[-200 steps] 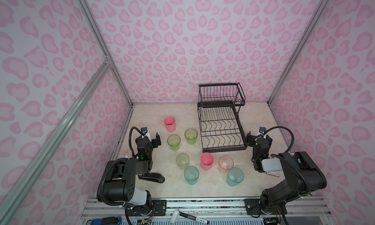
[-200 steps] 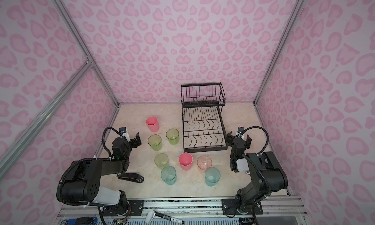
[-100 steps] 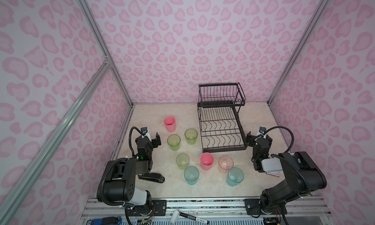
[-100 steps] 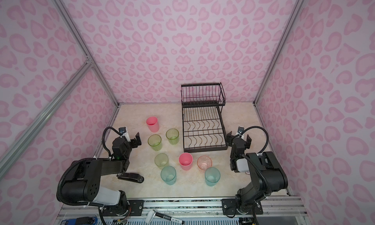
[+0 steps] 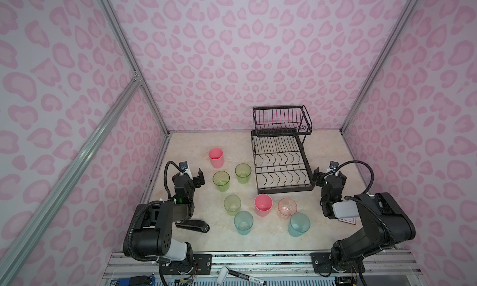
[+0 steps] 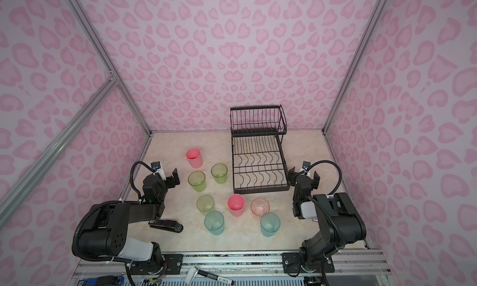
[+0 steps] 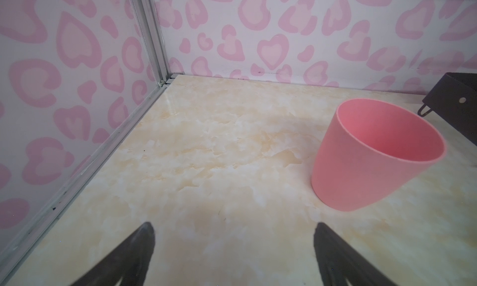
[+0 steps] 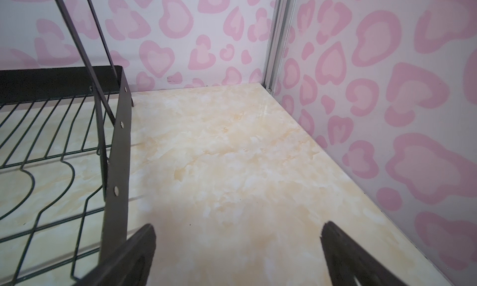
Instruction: Load the cups into the dish rack
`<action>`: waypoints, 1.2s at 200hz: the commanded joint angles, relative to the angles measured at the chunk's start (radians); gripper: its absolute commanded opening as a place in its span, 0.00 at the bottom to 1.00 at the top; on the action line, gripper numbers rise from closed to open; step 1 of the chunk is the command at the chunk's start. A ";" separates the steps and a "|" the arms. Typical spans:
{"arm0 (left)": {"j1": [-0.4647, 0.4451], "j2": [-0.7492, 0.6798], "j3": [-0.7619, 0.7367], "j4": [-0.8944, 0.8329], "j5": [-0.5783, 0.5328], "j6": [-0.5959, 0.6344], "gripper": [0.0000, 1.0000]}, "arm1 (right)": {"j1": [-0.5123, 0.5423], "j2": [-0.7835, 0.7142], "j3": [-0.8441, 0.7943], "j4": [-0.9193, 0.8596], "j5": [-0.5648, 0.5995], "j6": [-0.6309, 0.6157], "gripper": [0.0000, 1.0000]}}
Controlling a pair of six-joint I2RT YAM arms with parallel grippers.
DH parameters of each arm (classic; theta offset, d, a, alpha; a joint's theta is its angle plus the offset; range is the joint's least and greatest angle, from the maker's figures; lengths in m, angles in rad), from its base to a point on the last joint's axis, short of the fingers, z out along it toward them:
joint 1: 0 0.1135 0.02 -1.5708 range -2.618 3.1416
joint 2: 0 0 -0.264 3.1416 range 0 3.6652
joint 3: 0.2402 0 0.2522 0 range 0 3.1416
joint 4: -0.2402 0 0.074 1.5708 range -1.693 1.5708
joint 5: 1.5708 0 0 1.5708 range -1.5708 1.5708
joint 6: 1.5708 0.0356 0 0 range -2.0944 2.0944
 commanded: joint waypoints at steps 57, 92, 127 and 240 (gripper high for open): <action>-0.011 -0.009 -0.003 0.049 -0.023 0.002 0.98 | 0.002 0.001 0.002 0.016 0.001 0.000 1.00; -0.009 -0.008 -0.002 0.049 -0.023 0.001 0.98 | 0.000 0.001 0.001 0.015 0.002 0.002 1.00; -0.009 -0.008 0.002 0.045 -0.022 0.000 0.98 | 0.001 0.000 0.001 0.015 0.004 0.002 1.00; -0.019 -0.056 0.052 -0.086 -0.061 -0.002 0.97 | 0.054 -0.018 -0.035 0.088 0.093 -0.040 1.00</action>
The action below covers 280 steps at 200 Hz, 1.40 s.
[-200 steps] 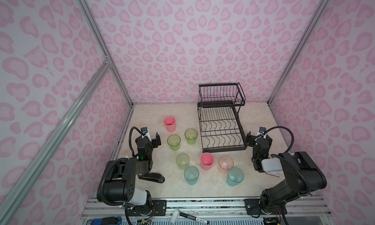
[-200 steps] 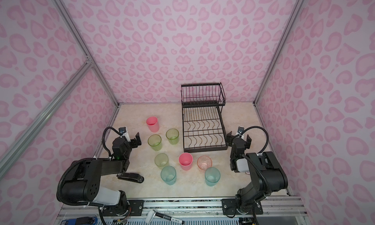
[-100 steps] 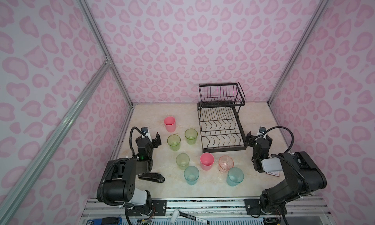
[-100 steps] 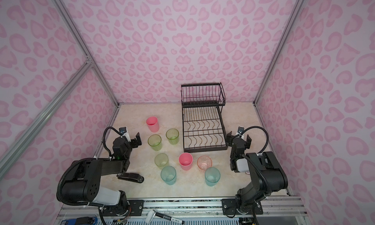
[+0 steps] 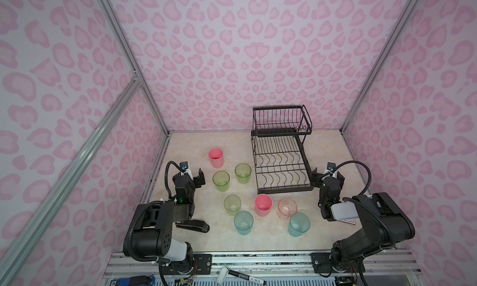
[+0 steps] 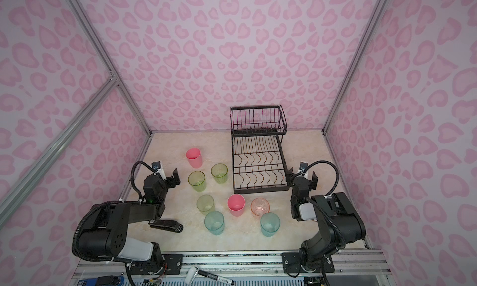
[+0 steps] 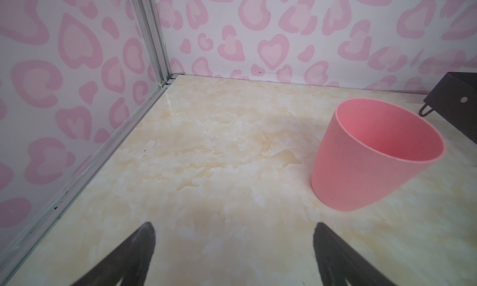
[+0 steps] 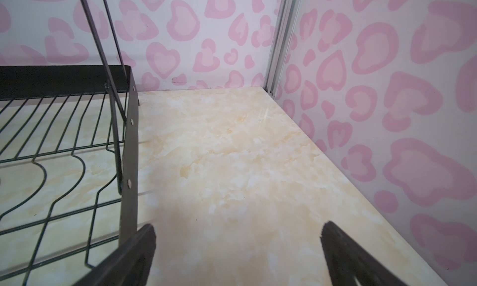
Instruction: Load the cups into the dish rack
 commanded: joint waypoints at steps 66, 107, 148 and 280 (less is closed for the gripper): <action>-0.008 -0.084 0.217 -0.407 -0.105 -0.052 0.98 | 0.005 -0.032 -0.014 0.042 0.054 -0.008 1.00; -0.009 -0.073 0.346 -0.602 -0.156 -0.142 1.00 | 0.024 -0.116 0.012 -0.075 0.132 -0.006 1.00; -0.011 -0.051 0.490 -0.806 -0.141 -0.217 0.96 | 0.058 -0.212 0.064 -0.206 0.246 -0.010 1.00; -0.056 0.112 0.912 -1.342 0.098 -0.319 0.88 | 0.103 -0.355 0.446 -0.929 0.097 0.264 0.95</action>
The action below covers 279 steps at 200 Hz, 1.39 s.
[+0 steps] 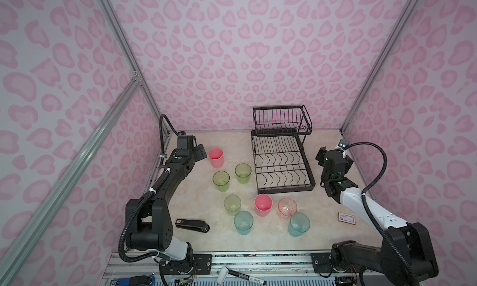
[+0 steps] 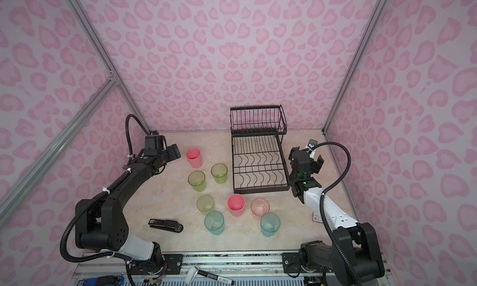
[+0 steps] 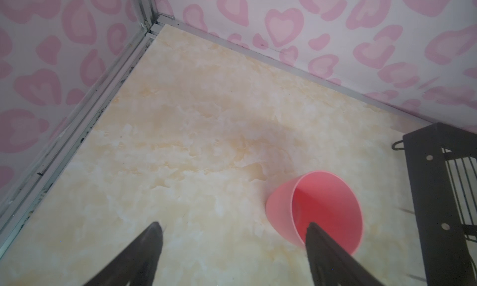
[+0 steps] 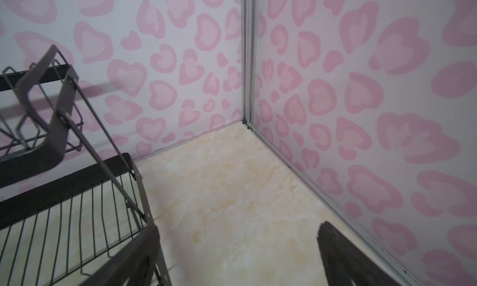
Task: Load the cups into the dish rack
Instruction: 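Reach the left gripper toward the far pink cup while the right arm rises, then close the left gripper on the rim of the far pink cup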
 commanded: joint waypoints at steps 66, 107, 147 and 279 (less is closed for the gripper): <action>-0.062 0.146 0.232 -0.312 0.136 0.000 0.86 | 0.048 -0.017 0.136 -0.279 -0.180 0.054 0.92; -0.079 0.219 0.294 -0.380 0.128 0.014 0.79 | 0.095 0.006 0.194 -0.351 -0.216 0.059 0.89; -0.079 0.283 0.352 -0.415 0.125 0.021 0.73 | 0.153 0.010 0.208 -0.362 -0.225 0.053 0.87; -0.077 0.457 0.526 -0.468 0.091 0.048 0.51 | 0.206 0.068 0.232 -0.364 -0.275 0.060 0.83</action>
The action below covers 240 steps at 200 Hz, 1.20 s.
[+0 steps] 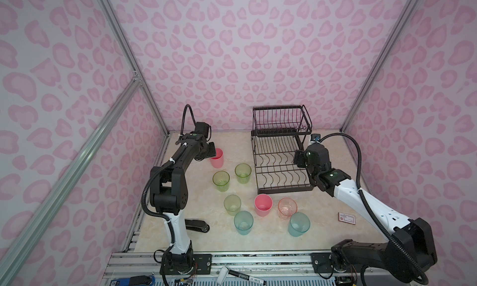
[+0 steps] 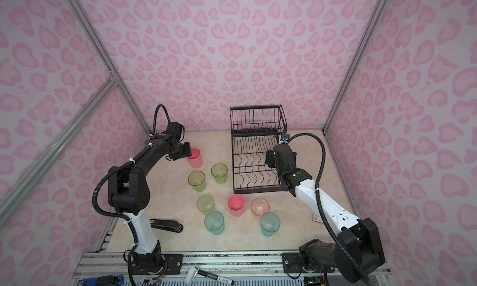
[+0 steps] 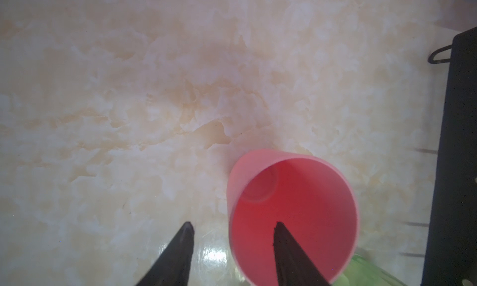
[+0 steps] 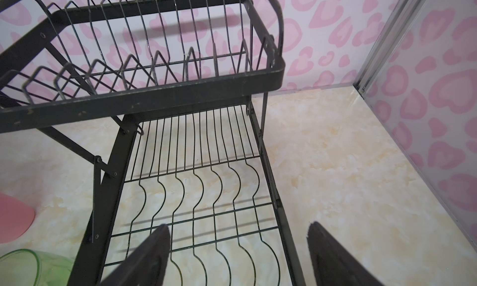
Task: Load the cups into the dish rack
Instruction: 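Close the left gripper on the rim of the far pink cup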
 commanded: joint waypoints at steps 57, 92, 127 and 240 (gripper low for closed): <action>0.004 0.052 0.024 -0.019 -0.017 0.014 0.41 | 0.005 0.031 0.010 -0.002 -0.035 0.009 0.82; 0.004 0.058 0.020 -0.017 -0.016 0.008 0.32 | 0.005 0.040 0.010 -0.001 -0.039 0.008 0.82; 0.003 0.060 0.014 -0.012 -0.013 0.005 0.27 | 0.005 0.046 0.011 0.003 -0.042 0.005 0.82; 0.006 0.074 0.015 0.013 0.011 0.019 0.12 | 0.006 0.032 0.015 -0.006 -0.025 0.008 0.81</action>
